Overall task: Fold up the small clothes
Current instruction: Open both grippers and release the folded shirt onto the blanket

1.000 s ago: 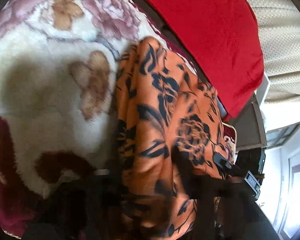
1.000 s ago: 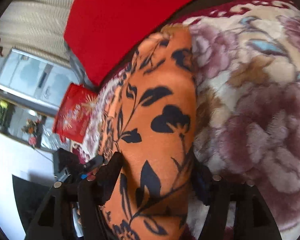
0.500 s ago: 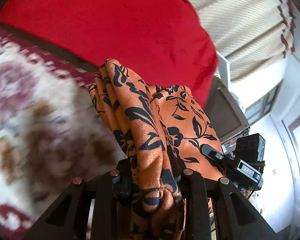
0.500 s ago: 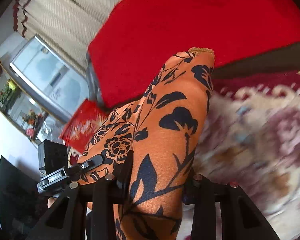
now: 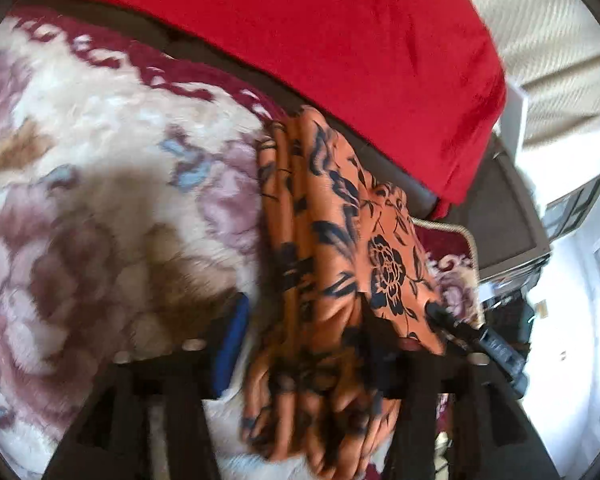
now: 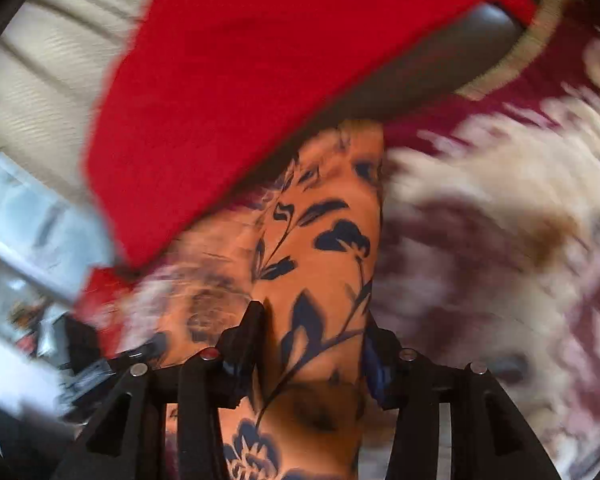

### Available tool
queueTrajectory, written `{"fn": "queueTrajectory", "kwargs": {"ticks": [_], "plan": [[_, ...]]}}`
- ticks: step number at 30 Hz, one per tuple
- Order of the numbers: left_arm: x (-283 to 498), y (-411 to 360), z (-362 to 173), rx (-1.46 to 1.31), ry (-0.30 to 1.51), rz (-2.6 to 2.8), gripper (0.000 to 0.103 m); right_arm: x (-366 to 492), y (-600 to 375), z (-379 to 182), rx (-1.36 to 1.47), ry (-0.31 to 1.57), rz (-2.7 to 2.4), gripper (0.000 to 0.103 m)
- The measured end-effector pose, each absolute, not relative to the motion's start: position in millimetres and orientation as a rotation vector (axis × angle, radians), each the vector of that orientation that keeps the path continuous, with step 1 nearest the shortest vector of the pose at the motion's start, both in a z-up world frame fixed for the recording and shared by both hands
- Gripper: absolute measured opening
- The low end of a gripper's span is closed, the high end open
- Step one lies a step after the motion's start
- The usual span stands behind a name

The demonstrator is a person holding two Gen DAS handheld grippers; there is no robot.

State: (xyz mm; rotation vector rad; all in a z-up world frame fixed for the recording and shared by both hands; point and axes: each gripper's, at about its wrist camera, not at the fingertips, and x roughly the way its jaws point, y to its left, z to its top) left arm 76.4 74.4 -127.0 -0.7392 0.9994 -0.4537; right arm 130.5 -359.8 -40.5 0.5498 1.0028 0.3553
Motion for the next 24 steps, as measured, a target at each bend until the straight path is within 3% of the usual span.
{"fn": "queueTrajectory", "kwargs": {"ticks": [6, 10, 16, 18, 24], "plan": [[35.8, 101.5, -95.2, -0.730, 0.895, -0.484, 0.061, 84.6, -358.4, -3.8, 0.427, 0.851, 0.315, 0.053], [26.2, 79.8, -86.6, -0.663, 0.878, -0.542, 0.072, 45.9, -331.1, 33.0, 0.313, 0.743, 0.399, 0.073], [42.7, 70.5, -135.9, -0.604, 1.037, -0.450, 0.071, 38.6, -312.2, -8.2, 0.294, 0.897, 0.462, 0.074], [37.9, 74.3, -131.9, -0.607, 1.020, -0.452, 0.071, 44.7, -324.3, -23.9, 0.370, 0.940, 0.445, 0.074], [39.2, 81.5, -104.6, -0.591, 0.940, -0.469, 0.070, 48.1, -330.1, 3.6, 0.372, 0.894, 0.463, 0.074]]}}
